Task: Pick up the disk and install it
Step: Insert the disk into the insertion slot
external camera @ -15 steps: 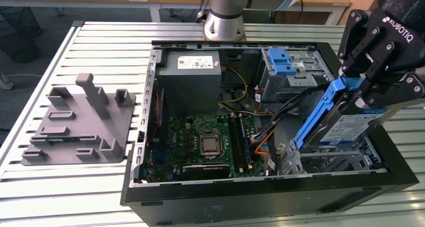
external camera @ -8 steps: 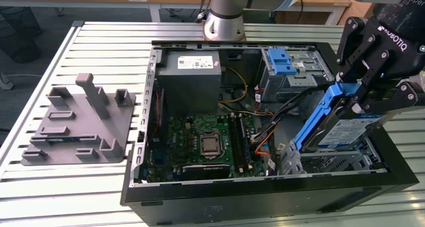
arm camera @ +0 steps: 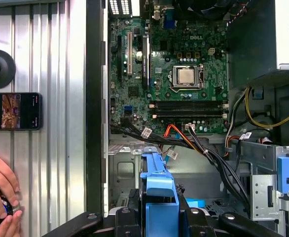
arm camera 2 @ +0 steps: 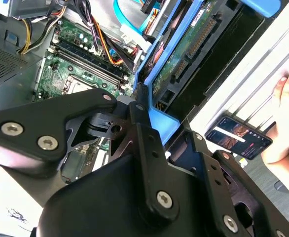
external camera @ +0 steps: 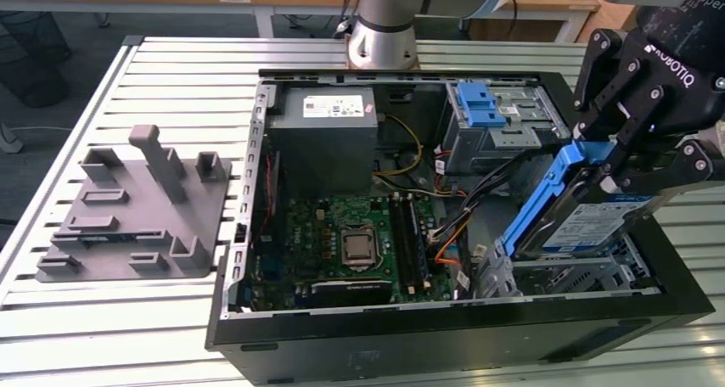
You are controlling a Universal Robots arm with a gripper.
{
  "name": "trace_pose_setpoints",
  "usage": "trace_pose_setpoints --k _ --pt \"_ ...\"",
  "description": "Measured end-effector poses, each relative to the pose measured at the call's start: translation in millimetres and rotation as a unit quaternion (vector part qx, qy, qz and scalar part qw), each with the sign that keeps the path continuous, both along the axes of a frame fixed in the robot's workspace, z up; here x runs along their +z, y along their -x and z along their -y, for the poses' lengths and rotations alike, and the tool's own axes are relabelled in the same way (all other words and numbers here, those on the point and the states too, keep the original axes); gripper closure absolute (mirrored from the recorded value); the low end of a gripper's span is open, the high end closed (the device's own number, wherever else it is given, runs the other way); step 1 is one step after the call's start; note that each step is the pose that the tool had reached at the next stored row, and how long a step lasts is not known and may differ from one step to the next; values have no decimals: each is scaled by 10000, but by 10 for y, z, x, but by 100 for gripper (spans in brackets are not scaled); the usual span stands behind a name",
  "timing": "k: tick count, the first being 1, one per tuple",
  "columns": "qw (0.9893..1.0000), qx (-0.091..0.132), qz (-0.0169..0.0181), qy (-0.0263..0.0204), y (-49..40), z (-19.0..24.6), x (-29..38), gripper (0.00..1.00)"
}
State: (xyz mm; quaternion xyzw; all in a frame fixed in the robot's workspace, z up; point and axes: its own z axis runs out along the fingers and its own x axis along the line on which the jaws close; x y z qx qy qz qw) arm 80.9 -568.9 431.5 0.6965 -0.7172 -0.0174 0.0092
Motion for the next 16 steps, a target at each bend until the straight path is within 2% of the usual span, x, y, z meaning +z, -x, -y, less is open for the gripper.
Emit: trace_pose_setpoints --k 3,4,6,7,13,14,16 --pt "10000 0 0 1 0 0 0 63" --pt "10000 0 0 1 0 0 -1 57" --pt "10000 0 0 -1 0 0 -11 57" --pt "10000 0 0 0 0 0 -27 50" --pt "10000 0 0 0 -2 0 -137 50" --pt "10000 0 0 0 -3 0 -155 52" --pt "10000 0 0 0 -3 1 -190 64"
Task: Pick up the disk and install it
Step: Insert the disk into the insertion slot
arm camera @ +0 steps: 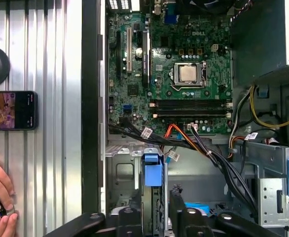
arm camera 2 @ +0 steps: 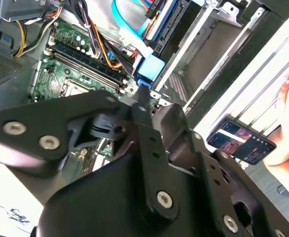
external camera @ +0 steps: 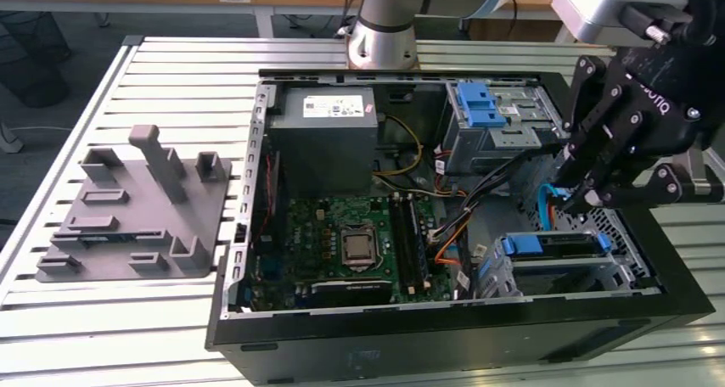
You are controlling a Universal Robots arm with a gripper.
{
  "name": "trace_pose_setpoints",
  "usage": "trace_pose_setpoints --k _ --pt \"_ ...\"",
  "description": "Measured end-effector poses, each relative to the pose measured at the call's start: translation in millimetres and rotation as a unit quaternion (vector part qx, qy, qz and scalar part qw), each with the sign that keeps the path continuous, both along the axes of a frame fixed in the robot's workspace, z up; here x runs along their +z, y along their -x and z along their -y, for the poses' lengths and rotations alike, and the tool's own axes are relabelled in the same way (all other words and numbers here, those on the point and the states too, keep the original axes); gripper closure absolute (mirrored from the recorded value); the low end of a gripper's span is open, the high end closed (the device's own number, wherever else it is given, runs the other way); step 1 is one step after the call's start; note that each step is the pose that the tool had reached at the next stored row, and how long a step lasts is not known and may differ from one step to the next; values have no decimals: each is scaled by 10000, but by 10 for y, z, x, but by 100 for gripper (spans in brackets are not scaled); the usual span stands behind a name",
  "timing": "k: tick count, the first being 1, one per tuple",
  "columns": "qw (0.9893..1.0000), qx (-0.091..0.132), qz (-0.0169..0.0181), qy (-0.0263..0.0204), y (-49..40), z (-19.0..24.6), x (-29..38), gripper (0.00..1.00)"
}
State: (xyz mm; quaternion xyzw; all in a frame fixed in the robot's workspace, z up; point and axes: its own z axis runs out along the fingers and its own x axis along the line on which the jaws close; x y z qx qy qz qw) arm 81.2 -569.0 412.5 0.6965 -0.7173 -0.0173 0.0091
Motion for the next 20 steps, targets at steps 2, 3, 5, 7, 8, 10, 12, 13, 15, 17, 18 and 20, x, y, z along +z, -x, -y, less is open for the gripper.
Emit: trace_pose_setpoints --k 2,3,5,7,8,10,12,13,15,17,18,20 --pt "10000 0 0 0 0 1 -37 70" --pt "10000 0 0 0 -1 2 -55 76" --pt "10000 0 0 0 -1 5 -91 82" --pt "10000 0 0 -1 -1 7 -127 87" --pt "10000 0 0 0 -1 8 -146 89" --pt "10000 0 1 -1 -1 8 -182 89" --pt "10000 0 1 1 -1 8 -190 89" --pt "10000 0 1 1 -1 8 -190 89" --pt "10000 0 1 0 -1 8 -194 89" --pt "10000 0 1 0 -1 9 -197 89" --pt "10000 0 1 0 -1 9 -197 89" --pt "10000 0 1 0 -1 8 -198 89"
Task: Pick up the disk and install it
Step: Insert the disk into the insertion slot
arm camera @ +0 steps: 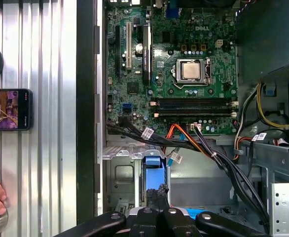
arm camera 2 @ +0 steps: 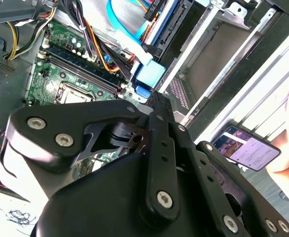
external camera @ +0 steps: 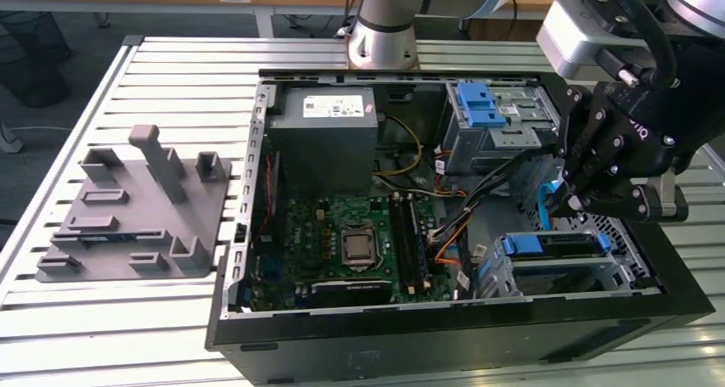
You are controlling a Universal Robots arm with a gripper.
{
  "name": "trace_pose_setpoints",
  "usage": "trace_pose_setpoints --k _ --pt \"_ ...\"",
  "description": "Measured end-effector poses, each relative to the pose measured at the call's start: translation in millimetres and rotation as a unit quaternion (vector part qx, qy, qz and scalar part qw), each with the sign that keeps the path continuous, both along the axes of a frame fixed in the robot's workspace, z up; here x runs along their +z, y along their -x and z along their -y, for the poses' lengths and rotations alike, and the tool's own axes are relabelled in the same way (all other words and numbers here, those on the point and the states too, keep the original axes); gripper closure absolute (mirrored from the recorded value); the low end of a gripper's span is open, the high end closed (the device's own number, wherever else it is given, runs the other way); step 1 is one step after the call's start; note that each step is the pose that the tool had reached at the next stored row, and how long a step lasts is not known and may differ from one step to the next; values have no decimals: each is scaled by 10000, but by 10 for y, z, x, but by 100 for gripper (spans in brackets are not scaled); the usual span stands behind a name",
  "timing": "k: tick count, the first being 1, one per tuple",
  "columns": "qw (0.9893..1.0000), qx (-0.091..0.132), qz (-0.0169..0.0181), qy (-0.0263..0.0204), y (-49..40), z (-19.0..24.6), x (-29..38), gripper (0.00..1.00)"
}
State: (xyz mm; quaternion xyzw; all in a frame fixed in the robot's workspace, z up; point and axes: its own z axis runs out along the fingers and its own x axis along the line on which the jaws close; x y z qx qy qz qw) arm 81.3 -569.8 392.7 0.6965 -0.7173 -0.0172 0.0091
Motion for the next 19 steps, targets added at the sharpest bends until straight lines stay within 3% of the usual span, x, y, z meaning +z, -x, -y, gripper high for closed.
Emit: trace_pose_setpoints --k 5,7,10,14,19 --pt "10000 0 1 0 0 0 -1 89" --pt "10000 0 16 -1 0 0 -6 89" --pt "10000 0 98 0 2 0 -21 89" --pt "9999 0 171 0 5 0 -58 89" --pt "9999 0 162 0 8 2 -113 89"
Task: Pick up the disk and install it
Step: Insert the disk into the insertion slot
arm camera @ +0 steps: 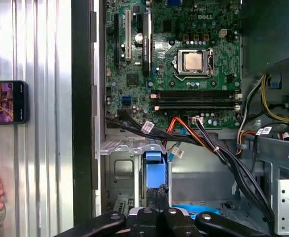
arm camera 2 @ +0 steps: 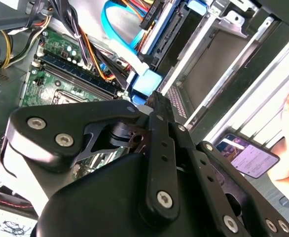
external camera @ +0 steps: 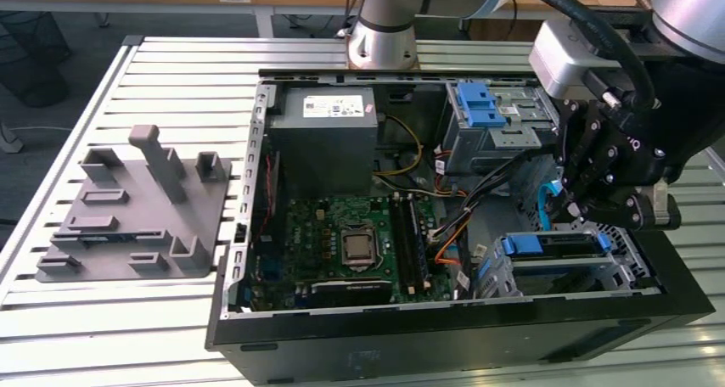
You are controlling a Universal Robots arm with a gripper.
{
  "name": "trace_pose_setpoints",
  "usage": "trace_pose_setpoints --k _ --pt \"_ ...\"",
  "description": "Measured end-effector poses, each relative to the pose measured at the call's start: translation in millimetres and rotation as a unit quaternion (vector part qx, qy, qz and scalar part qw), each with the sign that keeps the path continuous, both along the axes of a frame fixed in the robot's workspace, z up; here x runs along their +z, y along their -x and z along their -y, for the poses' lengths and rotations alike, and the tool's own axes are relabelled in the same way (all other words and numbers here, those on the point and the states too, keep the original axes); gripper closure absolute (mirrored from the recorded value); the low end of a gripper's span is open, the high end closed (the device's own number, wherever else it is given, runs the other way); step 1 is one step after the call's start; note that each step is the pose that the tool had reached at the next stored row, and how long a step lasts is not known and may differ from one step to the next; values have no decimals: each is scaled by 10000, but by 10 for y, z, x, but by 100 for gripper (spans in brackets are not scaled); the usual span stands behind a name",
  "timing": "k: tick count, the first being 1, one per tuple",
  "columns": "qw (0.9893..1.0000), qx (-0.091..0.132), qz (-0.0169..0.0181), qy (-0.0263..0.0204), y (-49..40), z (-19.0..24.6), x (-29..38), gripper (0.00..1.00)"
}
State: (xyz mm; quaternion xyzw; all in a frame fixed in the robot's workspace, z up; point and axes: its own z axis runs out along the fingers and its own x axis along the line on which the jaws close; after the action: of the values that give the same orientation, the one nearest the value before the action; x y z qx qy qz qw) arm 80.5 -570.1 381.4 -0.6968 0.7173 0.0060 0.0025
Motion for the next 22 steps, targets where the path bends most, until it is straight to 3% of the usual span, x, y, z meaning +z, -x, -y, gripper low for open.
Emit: trace_pose_setpoints --k 5,12,18,22 --pt "10000 0 -48 2 16 11 -86 89" --pt "10000 0 -50 1 16 10 -98 89" --pt "10000 0 -71 2 23 17 -194 89" --pt "10000 0 -71 3 23 18 -201 89"
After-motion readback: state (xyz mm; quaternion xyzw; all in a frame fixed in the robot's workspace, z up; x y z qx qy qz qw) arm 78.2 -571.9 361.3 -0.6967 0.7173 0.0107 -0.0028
